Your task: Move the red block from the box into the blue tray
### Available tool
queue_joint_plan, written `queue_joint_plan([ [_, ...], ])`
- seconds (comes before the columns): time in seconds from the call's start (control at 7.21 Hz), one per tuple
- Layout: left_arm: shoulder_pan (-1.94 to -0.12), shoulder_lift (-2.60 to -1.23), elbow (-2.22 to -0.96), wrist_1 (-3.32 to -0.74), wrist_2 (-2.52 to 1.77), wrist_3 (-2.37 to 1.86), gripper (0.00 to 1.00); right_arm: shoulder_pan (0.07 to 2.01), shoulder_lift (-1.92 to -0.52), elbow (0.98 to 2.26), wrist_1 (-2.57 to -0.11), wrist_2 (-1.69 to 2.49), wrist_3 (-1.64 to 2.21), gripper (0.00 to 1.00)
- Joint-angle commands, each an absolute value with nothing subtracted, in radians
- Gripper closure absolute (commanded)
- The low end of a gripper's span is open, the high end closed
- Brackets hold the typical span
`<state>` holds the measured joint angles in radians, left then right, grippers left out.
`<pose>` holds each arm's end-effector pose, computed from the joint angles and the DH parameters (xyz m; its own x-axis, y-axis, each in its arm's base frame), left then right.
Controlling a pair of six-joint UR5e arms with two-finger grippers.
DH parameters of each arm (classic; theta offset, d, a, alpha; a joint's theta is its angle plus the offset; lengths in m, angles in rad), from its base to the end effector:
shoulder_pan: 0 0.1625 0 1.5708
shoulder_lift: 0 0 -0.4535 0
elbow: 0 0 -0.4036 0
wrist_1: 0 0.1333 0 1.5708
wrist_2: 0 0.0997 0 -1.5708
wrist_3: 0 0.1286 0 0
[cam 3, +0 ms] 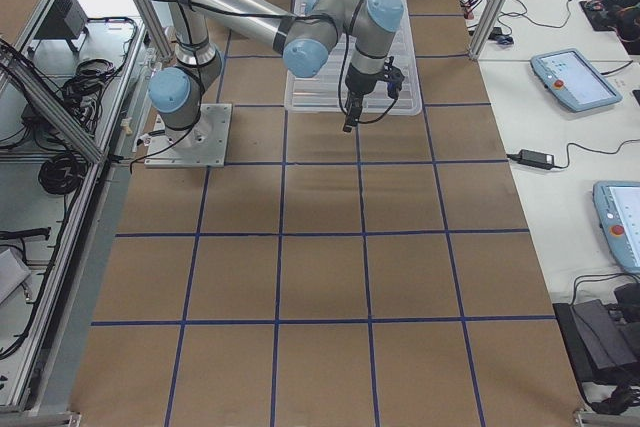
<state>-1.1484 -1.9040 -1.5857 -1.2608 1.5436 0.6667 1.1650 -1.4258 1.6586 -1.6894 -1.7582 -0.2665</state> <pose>0.1304 -0.6238 0.3211 -0.9695 0.2408 0.0449 0.2416 0.9703 0.0131 -0.1138 -0.5420 0.3812 -0.9822 0.1149 0.1486 0.1384 0.9776 0.1587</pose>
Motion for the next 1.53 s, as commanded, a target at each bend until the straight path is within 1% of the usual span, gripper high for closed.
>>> queue_joint_plan([
  [0.0,-1.091,-1.971,-1.739,-1.013,1.528,0.753,0.86,1.16,-1.411,1.66,-1.697,-1.758,-0.265,0.0],
  [0.14,-1.092,-1.985,-1.788,-0.937,1.528,0.744,0.85,1.16,-1.408,1.663,-1.695,-1.758,-0.261,0.0],
  [0.28,-1.092,-1.988,-1.805,-0.925,1.526,0.742,0.73,1.16,-1.395,1.669,-1.697,-1.755,-0.262,0.0],
  [0.42,-1.095,-1.988,-1.804,-0.925,1.525,0.741,0.53,1.161,-1.394,1.672,-1.697,-1.753,-0.259,0.0],
  [0.55,-1.1,-1.988,-1.787,-0.93,1.531,0.724,0.36,1.161,-1.391,1.674,-1.695,-1.752,-0.258,0.0],
  [0.69,-1.101,-1.976,-1.787,-0.94,1.531,0.712,0.04,1.161,-1.375,1.672,-1.698,-1.753,-0.258,0.0],
  [0.83,-1.117,-1.935,-1.781,-0.99,1.537,0.697,0.0,1.163,-1.374,1.671,-1.716,-1.753,-0.255,0.0],
  [0.97,-1.14,-1.886,-1.734,-1.096,1.543,0.668,0.0,1.17,-1.376,1.671,-1.715,-1.753,-0.253,0.0],
  [1.11,-1.188,-1.847,-1.641,-1.255,1.543,0.572,0.0,1.173,-1.379,1.672,-1.713,-1.74,-0.255,0.0],
  [1.39,-1.332,-1.798,-1.411,-1.623,1.548,0.304,0.0,1.184,-1.381,1.672,-1.713,-1.738,-0.258,0.0],
])
